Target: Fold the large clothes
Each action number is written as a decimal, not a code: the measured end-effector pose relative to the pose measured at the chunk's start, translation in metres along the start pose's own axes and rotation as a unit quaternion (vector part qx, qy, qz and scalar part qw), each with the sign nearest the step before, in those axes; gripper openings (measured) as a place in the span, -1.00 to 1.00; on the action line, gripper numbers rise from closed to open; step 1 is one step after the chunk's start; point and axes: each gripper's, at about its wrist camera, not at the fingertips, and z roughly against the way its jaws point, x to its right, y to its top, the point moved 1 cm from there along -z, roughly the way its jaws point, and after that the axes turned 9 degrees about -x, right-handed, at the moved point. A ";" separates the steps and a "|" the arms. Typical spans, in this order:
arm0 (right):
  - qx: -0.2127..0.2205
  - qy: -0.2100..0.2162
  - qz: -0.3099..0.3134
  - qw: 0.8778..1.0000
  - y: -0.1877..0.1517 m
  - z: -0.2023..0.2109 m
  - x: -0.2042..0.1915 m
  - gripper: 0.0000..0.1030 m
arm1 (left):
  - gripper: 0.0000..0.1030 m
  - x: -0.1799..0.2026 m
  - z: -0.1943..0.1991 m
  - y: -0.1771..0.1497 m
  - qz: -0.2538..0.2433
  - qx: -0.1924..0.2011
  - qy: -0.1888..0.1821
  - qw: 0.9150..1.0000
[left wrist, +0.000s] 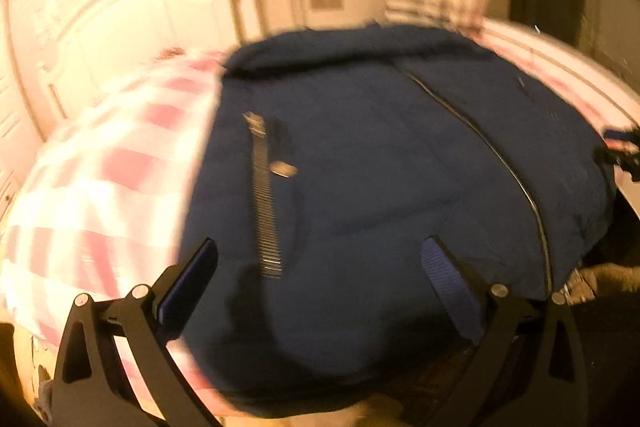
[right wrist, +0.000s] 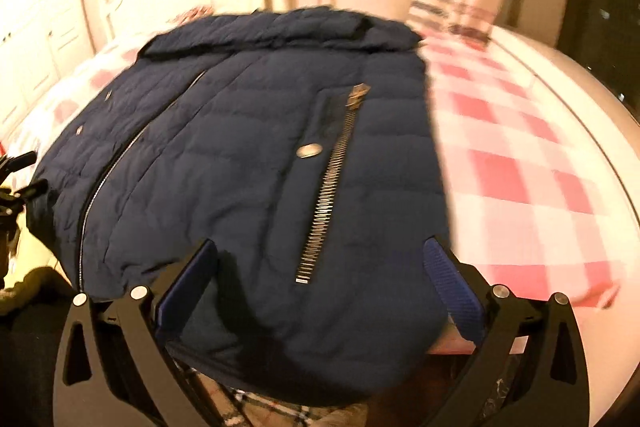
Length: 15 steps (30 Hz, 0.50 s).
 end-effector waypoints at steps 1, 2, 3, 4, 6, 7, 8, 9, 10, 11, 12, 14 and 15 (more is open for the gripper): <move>-0.003 -0.003 -0.016 1.000 -0.003 0.000 0.011 0.91 | 0.96 -0.014 0.002 0.000 0.021 0.001 0.004 1.000; -0.010 -0.004 -0.032 0.999 -0.008 -0.001 0.021 0.91 | 0.96 -0.023 0.001 -0.001 0.037 -0.002 0.002 0.999; -0.017 -0.001 -0.046 0.999 -0.010 -0.004 0.029 0.91 | 0.96 -0.040 -0.004 -0.004 0.068 -0.016 -0.007 0.998; -0.023 0.008 -0.061 0.998 -0.014 -0.007 0.036 0.91 | 0.95 -0.053 -0.009 -0.007 0.094 -0.029 -0.019 0.995; -0.007 0.029 -0.075 0.997 -0.022 -0.003 0.042 0.91 | 0.93 -0.069 -0.019 -0.015 0.131 -0.045 -0.051 0.989; -0.006 0.026 -0.070 0.997 -0.024 -0.002 0.040 0.91 | 0.93 -0.073 -0.024 -0.020 0.140 -0.052 -0.066 0.987; -0.008 0.023 -0.060 0.998 -0.025 -0.001 0.036 0.91 | 0.92 -0.071 -0.022 -0.022 0.131 -0.040 -0.059 0.989; -0.007 0.025 -0.048 0.999 -0.027 0.000 0.031 0.91 | 0.87 -0.067 -0.022 -0.024 0.120 -0.040 -0.056 0.990; -0.007 0.035 -0.042 0.998 -0.029 0.001 0.027 0.91 | 0.78 -0.062 -0.022 -0.024 0.106 -0.036 -0.056 0.992; -0.004 0.043 -0.036 0.998 -0.031 0.003 0.023 0.88 | 0.69 -0.055 -0.020 -0.025 0.093 -0.030 -0.060 0.993; -0.003 0.042 -0.028 0.999 -0.032 0.003 0.019 0.88 | 0.64 -0.051 -0.019 -0.025 0.086 -0.025 -0.056 0.994; -0.001 0.030 -0.013 0.999 -0.034 0.003 0.013 0.87 | 0.64 -0.046 -0.020 -0.024 0.080 -0.026 -0.052 0.995; 0.001 0.033 -0.014 0.999 -0.033 0.002 0.015 0.87 | 0.64 -0.047 -0.021 -0.024 0.082 -0.026 -0.055 0.995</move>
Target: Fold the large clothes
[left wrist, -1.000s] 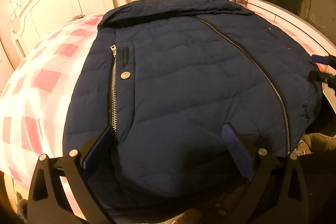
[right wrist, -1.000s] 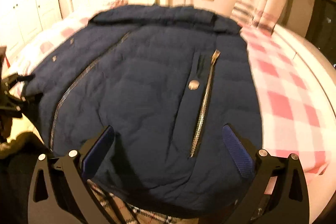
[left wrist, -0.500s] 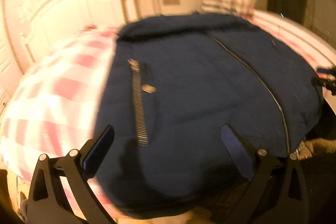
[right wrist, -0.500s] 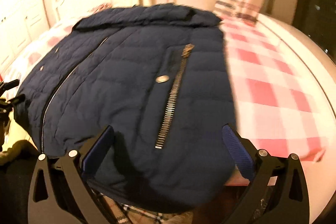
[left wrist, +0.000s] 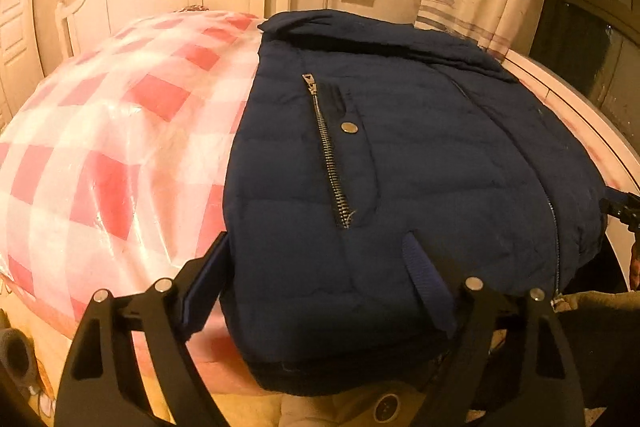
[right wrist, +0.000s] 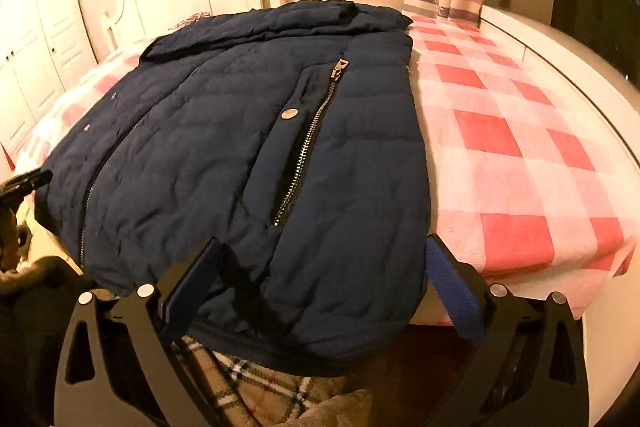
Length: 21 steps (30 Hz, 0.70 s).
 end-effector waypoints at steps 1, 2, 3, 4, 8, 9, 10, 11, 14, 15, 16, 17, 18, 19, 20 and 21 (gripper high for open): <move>0.001 0.004 -0.002 1.000 0.000 0.000 0.002 0.85 | 0.64 -0.001 -0.001 0.000 0.004 0.000 -0.005 1.000; 0.003 0.006 -0.006 1.000 0.000 0.002 0.006 0.82 | 0.64 -0.001 -0.001 0.000 0.005 0.000 -0.007 1.000; 0.004 0.008 -0.007 1.000 -0.001 0.001 0.008 0.80 | 0.64 -0.001 0.000 -0.002 0.002 0.000 -0.007 1.000; 0.007 0.011 -0.005 1.000 -0.002 0.002 0.009 0.79 | 0.64 -0.001 0.000 -0.002 -0.001 0.000 -0.005 1.000; 0.023 -0.011 0.016 1.000 -0.007 -0.001 0.003 0.85 | 0.67 0.005 -0.002 -0.005 -0.014 -0.002 0.017 1.000; 0.027 -0.020 0.018 0.999 -0.008 -0.003 0.001 0.86 | 0.66 0.006 -0.001 -0.005 -0.014 -0.004 0.019 1.000; 0.029 -0.026 0.019 0.999 -0.008 -0.004 -0.001 0.85 | 0.66 0.006 -0.001 -0.004 -0.013 -0.007 0.018 1.000; 0.031 -0.026 0.020 0.999 -0.009 -0.004 -0.001 0.83 | 0.63 0.005 -0.001 -0.003 -0.015 -0.010 0.017 1.000; 0.045 -0.012 0.030 0.998 -0.011 0.003 -0.004 0.26 | 0.07 0.010 0.004 -0.005 -0.036 -0.008 -0.006 0.999; 0.047 -0.004 0.027 0.998 -0.011 0.005 -0.004 -0.09 | -0.24 0.013 0.006 -0.005 -0.041 -0.005 -0.010 0.999; 0.050 0.008 0.022 0.998 -0.012 0.007 -0.005 -0.19 | -0.42 0.016 0.010 -0.005 -0.046 0.003 -0.006 0.999; 0.052 0.010 0.020 0.998 -0.011 0.008 -0.006 -0.29 | -0.63 0.016 0.014 -0.005 -0.045 0.010 -0.008 0.999; 0.055 0.018 0.014 0.998 -0.010 0.009 -0.006 -0.37 | -0.74 0.013 0.016 -0.004 -0.041 0.011 -0.018 0.999; 0.058 0.035 -0.001 0.998 -0.009 0.011 -0.001 -0.40 | -0.77 0.007 0.018 -0.003 -0.029 0.013 -0.040 0.999; 0.059 0.049 -0.012 0.997 -0.009 0.012 0.003 -0.53 | -0.80 0.001 0.021 -0.003 -0.015 0.016 -0.065 0.998; 0.061 0.069 -0.029 0.995 -0.008 0.013 0.011 -0.58 | -0.84 -0.003 0.024 -0.002 -0.004 0.021 -0.080 0.997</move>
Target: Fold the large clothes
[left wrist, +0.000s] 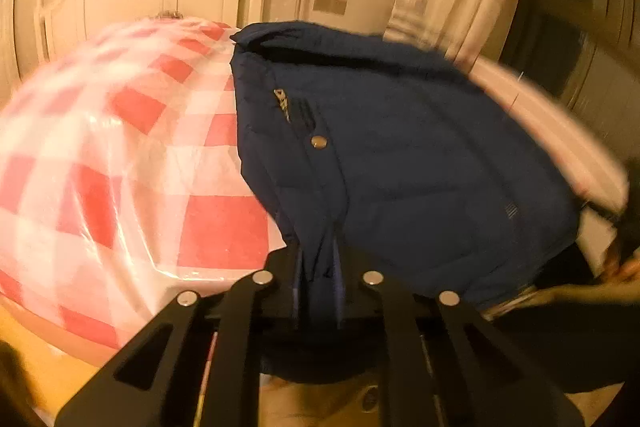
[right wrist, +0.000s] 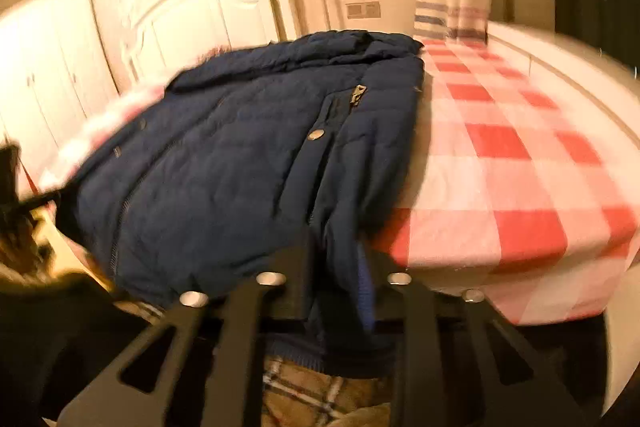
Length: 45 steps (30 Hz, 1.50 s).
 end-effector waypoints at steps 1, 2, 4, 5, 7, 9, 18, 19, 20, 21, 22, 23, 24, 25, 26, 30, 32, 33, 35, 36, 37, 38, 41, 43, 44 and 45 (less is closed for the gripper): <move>0.005 0.022 -0.020 1.000 0.001 0.003 0.007 -0.60 | -0.84 -0.004 0.005 0.000 0.012 0.008 -0.018 1.000; 0.009 0.038 -0.034 0.999 0.001 0.005 0.012 -0.63 | -0.85 -0.008 0.011 0.001 0.026 0.018 -0.043 0.999; 0.023 0.071 -0.061 0.995 0.001 0.012 0.020 -0.67 | -0.85 -0.012 0.020 0.003 0.043 0.033 -0.077 0.996; 0.029 0.086 -0.071 0.993 0.002 0.016 0.023 -0.69 | -0.85 -0.012 0.025 0.004 0.049 0.042 -0.093 0.994; 0.044 0.112 -0.084 0.989 0.003 0.025 0.026 -0.74 | -0.86 -0.011 0.039 0.007 0.055 0.064 -0.123 0.989; 0.058 0.133 -0.091 0.985 0.006 0.037 0.028 -0.75 | -0.86 -0.009 0.052 0.008 0.060 0.083 -0.151 0.983; 0.136 0.192 -0.068 0.970 0.012 0.117 0.011 -0.77 | -0.87 0.001 0.136 0.011 0.063 0.181 -0.271 0.943; 0.156 0.195 -0.057 0.967 0.017 0.133 0.006 -0.77 | -0.87 0.001 0.148 0.013 0.060 0.195 -0.284 0.937; 0.170 0.196 -0.049 0.964 0.020 0.145 0.002 -0.77 | -0.87 0.002 0.162 0.015 0.055 0.214 -0.300 0.928; 0.189 0.198 -0.040 0.961 0.026 0.159 -0.002 -0.78 | -0.87 0.002 0.172 0.017 0.051 0.228 -0.312 0.921; 0.213 0.203 -0.029 0.955 0.032 0.176 -0.005 -0.85 | -0.87 0.001 0.182 0.018 0.048 0.240 -0.324 0.914; 0.232 0.208 -0.023 0.950 0.037 0.189 -0.007 -0.87 | -0.87 0.000 0.190 0.020 0.047 0.252 -0.336 0.906; 0.259 0.201 -0.015 0.945 0.044 0.206 -0.010 -0.88 | -0.87 -0.001 0.197 0.023 0.045 0.261 -0.347 0.900; 0.276 0.179 -0.009 0.944 0.054 0.218 -0.013 -0.88 | -0.87 -0.002 0.199 0.029 0.043 0.267 -0.347 0.898; 0.278 0.169 -0.002 0.946 0.063 0.221 -0.014 -0.87 | -0.86 -0.002 0.199 0.034 0.044 0.266 -0.338 0.902; 0.184 0.111 -0.006 0.977 0.101 0.178 -0.006 -0.86 | -0.86 -0.003 0.171 0.042 0.068 0.223 -0.327 0.916; 0.107 0.084 -0.010 0.991 0.096 0.140 -0.001 -0.86 | -0.86 -0.004 0.167 0.034 0.065 0.221 -0.316 0.920; 0.061 0.076 -0.011 0.995 0.088 0.121 0.002 -0.85 | -0.86 -0.006 0.168 0.029 0.065 0.222 -0.313 0.921; -0.025 0.071 -0.023 0.997 0.065 0.082 0.012 -0.85 | -0.86 -0.012 0.170 0.023 0.065 0.225 -0.307 0.922; -0.061 0.073 -0.040 0.995 0.049 0.065 0.020 -0.85 | -0.86 -0.018 0.171 0.020 0.066 0.226 -0.306 0.923; -0.084 0.072 -0.054 0.992 0.036 0.054 0.026 -0.85 | -0.86 -0.020 0.171 0.018 0.065 0.225 -0.306 0.923; -0.108 0.066 -0.070 0.990 0.021 0.042 0.033 -0.85 | -0.86 -0.021 0.170 0.017 0.063 0.224 -0.304 0.924; -0.169 0.007 -0.102 0.980 -0.013 0.019 0.046 -0.85 | -0.86 -0.021 0.158 0.018 0.061 0.213 -0.306 0.926; -0.165 0.026 -0.101 0.981 -0.016 0.022 0.039 -0.85 | -0.86 -0.018 0.149 0.021 0.066 0.202 -0.307 0.928; -0.151 0.066 -0.095 0.982 -0.007 0.026 0.029 -0.85 | -0.86 -0.016 0.145 0.022 0.067 0.197 -0.305 0.929; -0.139 0.085 -0.084 0.983 0.002 0.031 0.020 -0.85 | -0.85 -0.015 0.143 0.023 0.066 0.195 -0.304 0.930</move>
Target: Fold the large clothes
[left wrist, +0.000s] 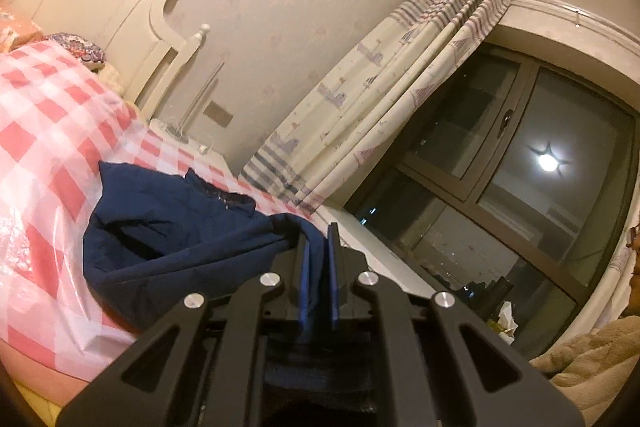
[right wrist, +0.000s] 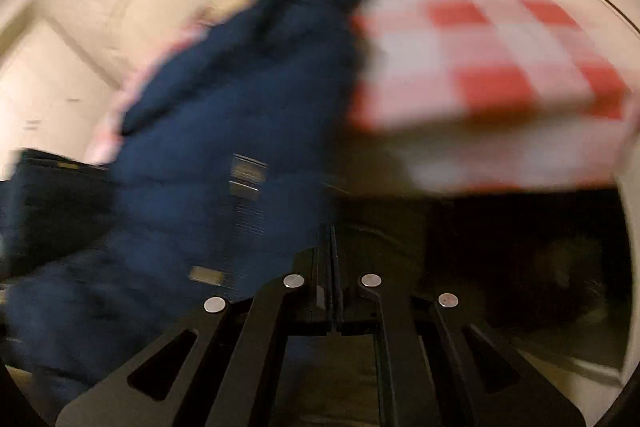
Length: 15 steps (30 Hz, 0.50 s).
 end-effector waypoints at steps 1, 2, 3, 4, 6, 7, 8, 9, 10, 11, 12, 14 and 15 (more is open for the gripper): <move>0.012 -0.002 0.025 1.000 0.010 0.006 -0.015 -0.85 | -0.85 0.000 -0.003 -0.001 -0.001 -0.001 0.000 1.000; 0.021 -0.012 0.049 0.998 0.022 0.011 -0.028 -0.84 | -0.85 -0.001 -0.005 -0.002 -0.003 -0.002 -0.001 1.000; 0.025 -0.019 0.063 0.997 0.031 0.010 -0.036 -0.83 | -0.85 -0.001 -0.007 -0.002 -0.003 -0.003 -0.001 1.000; 0.033 -0.024 0.086 0.995 0.047 0.006 -0.047 -0.83 | -0.85 -0.002 -0.008 -0.002 -0.003 -0.003 0.000 1.000; 0.040 0.015 0.129 0.991 0.064 -0.011 -0.062 -0.83 | -0.85 -0.003 -0.008 -0.003 -0.003 -0.003 0.002 1.000; 0.029 0.029 0.145 0.989 0.071 -0.024 -0.067 -0.83 | -0.84 -0.005 -0.007 -0.004 -0.003 -0.002 0.004 1.000; -0.001 -0.005 0.154 0.988 0.079 -0.051 -0.067 -0.68 | -0.84 -0.006 -0.004 -0.005 -0.003 -0.002 0.009 1.000; -0.027 -0.056 0.163 0.985 0.081 -0.074 -0.067 -0.43 | -0.83 -0.006 -0.001 -0.006 -0.003 -0.001 0.014 1.000; 0.009 -0.053 0.194 0.979 0.078 -0.076 -0.070 -0.14 | -0.82 -0.007 0.001 -0.007 -0.003 -0.001 0.018 1.000; 0.018 -0.026 0.236 0.971 0.070 -0.081 -0.076 0.69 | -0.81 -0.008 0.005 -0.009 -0.003 -0.001 0.024 1.000; 0.007 -0.009 0.275 0.962 0.061 -0.087 -0.082 0.91 | -0.81 -0.011 0.007 -0.010 -0.001 -0.002 0.027 1.000; 0.010 -0.091 0.311 0.946 0.045 -0.089 -0.093 0.91 | -0.80 -0.015 0.009 -0.011 0.004 -0.003 0.029 1.000; 0.011 -0.103 0.306 0.946 0.040 -0.082 -0.095 0.91 | -0.80 -0.019 0.008 -0.012 0.010 -0.006 0.028 1.000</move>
